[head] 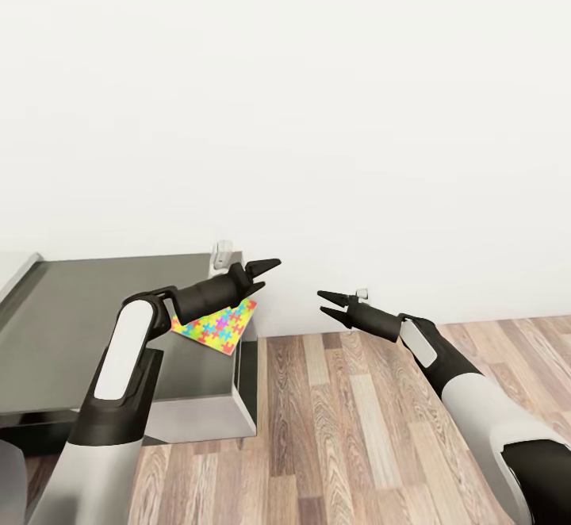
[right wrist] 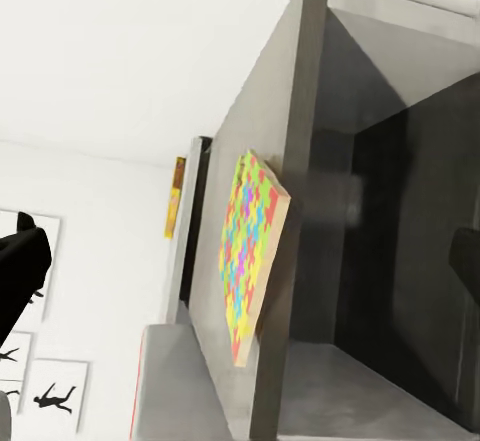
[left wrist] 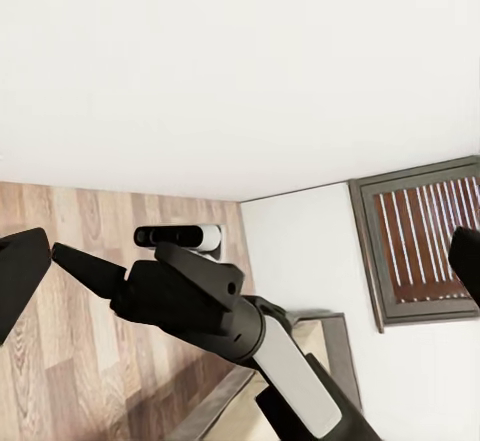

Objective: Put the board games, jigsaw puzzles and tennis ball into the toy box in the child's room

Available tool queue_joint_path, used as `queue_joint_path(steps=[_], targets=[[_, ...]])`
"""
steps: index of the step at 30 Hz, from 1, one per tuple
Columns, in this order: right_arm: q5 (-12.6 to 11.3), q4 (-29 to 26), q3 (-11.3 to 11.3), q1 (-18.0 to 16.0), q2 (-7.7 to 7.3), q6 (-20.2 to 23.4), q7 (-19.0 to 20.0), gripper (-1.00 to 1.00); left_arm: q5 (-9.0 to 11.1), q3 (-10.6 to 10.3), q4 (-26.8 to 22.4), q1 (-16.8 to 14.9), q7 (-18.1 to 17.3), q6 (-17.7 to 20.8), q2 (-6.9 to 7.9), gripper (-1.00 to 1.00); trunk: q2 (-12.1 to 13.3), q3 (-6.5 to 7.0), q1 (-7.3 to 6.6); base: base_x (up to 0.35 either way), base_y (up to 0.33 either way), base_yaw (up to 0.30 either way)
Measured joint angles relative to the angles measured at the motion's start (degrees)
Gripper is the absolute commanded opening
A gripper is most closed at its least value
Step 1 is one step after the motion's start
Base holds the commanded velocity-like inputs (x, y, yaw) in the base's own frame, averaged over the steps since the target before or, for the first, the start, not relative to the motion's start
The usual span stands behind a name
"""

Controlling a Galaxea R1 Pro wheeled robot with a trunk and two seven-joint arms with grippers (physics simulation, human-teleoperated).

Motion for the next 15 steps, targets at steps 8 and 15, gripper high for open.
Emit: queue_joint_path(steps=[8,15], targets=[[0.00,-0.01,0.00,-0.04,0.01,0.05,0.00,1.00,0.12,-0.01,0.00,0.00,-0.24,0.02,0.01,1.00,-3.21,-1.44,1.76,0.000,0.000,0.000],[0.00,0.00,0.00,-0.06,0.02,0.04,0.00,1.00,0.16,-0.01,0.00,0.00,-0.31,0.03,0.08,1.00,-6.02,-2.69,3.30,0.000,0.000,0.000]])
